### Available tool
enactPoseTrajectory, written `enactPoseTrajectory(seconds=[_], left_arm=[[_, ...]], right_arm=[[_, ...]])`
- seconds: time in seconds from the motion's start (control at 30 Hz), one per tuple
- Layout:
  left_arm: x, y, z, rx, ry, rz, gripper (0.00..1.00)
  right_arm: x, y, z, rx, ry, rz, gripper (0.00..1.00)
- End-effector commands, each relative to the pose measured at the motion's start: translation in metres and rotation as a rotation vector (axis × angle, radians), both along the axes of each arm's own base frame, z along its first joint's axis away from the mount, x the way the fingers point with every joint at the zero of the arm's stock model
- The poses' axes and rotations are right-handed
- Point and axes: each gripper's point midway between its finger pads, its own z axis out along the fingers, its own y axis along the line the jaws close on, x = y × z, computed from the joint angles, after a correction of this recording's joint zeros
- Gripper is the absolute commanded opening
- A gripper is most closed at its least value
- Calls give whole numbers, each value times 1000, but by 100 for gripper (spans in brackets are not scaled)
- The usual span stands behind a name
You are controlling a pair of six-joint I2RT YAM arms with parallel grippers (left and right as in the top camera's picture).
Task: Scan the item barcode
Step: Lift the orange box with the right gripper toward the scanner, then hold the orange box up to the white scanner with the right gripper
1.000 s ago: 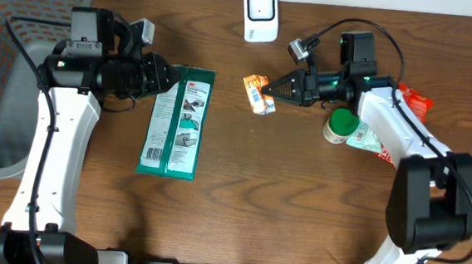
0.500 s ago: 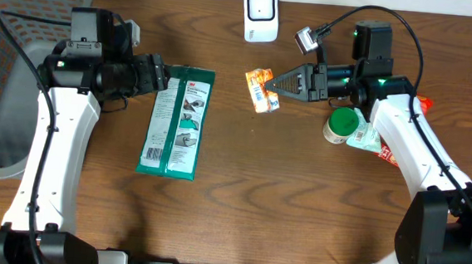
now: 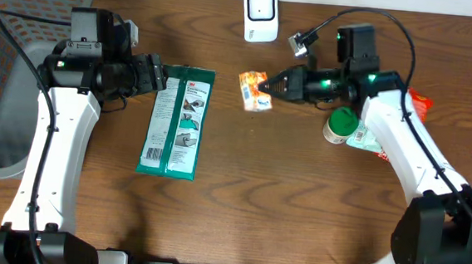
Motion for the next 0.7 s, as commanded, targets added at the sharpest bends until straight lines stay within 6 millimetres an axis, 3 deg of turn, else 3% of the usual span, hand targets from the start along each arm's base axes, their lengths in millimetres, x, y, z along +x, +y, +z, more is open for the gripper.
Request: enactPoseTrajectory(seconds=[0.0,0.17,0.3,0.37,0.53,0.63,0.67], left_arm=[[3,3,8,13,-22,0,80],[3,3,8,13,-23,0,80],[3,3,8,13,-22,0,80],[3,3,8,13,-23,0,80],[3,3,8,13,-22,0,80],[3,3,8,13,-22,0,80],[3,3,8,13,-23,0,80]], right_arm=[[40,-26,36,-359,-257,-162,1],[52,-60,109,-718,-511,-331,1],[67,-71,147,-916,-737,-417,1],[79,-62,164,-1027,-892,-423,1],[115,-38,170,-1331,-1138,-375,1],[157,-15,147,-1514,-1272,-274,1],[162,-12,142,-1530,-1284,-258,1]])
